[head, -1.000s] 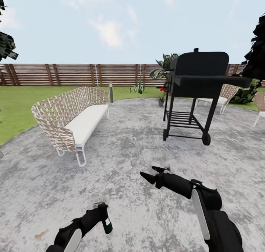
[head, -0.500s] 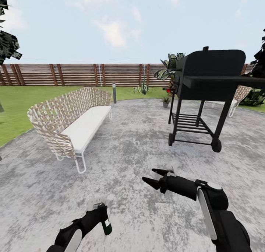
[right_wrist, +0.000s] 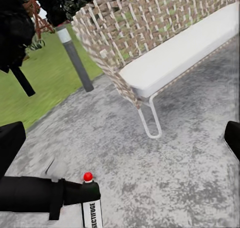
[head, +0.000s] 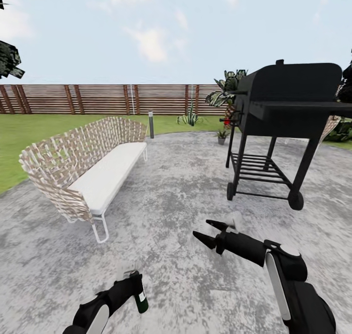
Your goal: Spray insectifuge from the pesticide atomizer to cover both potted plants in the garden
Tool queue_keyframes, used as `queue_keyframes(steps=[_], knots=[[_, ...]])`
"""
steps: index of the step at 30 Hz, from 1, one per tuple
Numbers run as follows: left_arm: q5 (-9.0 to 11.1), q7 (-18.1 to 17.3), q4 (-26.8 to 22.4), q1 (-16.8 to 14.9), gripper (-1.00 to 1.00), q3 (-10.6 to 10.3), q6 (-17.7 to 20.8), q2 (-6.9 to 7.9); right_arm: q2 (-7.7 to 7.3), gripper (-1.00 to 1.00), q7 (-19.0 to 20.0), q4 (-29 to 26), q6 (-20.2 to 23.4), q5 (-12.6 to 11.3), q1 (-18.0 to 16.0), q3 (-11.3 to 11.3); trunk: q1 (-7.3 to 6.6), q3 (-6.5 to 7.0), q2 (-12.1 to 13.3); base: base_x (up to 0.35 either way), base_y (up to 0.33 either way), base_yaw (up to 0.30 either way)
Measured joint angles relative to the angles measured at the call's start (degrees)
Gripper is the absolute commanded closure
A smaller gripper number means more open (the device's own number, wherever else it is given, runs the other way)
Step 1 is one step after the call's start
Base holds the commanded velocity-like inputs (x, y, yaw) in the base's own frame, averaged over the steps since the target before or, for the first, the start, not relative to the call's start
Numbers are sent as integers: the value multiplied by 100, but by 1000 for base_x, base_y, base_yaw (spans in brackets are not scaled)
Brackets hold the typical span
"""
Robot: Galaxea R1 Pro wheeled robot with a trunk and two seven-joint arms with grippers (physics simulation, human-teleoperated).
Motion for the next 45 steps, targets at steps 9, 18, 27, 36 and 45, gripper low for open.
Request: queue_keyframes(steps=[9,18,27,36,45], knots=[[-14,35,4,0,100,0,0,-3,1,-100,-1458,0,68,0,5,75,0,0,0,339,0,0],[-22,35,62,-6,100,0,0,-4,11,-100,-1838,8,569,58,-69,283,0,0,0,339,0,0],[-38,-7,438,-180,100,-7,-27,-115,-55,-100,-1856,8,529,62,-118,314,0,0,0,339,0,0],[-54,-9,449,-185,100,1,-26,-119,-71,-100,-1820,8,487,55,-101,263,0,0,0,339,0,0],[-56,-9,454,-192,100,1,-29,-119,-67,-100,-1817,8,434,54,-89,312,0,0,0,339,0,0]])
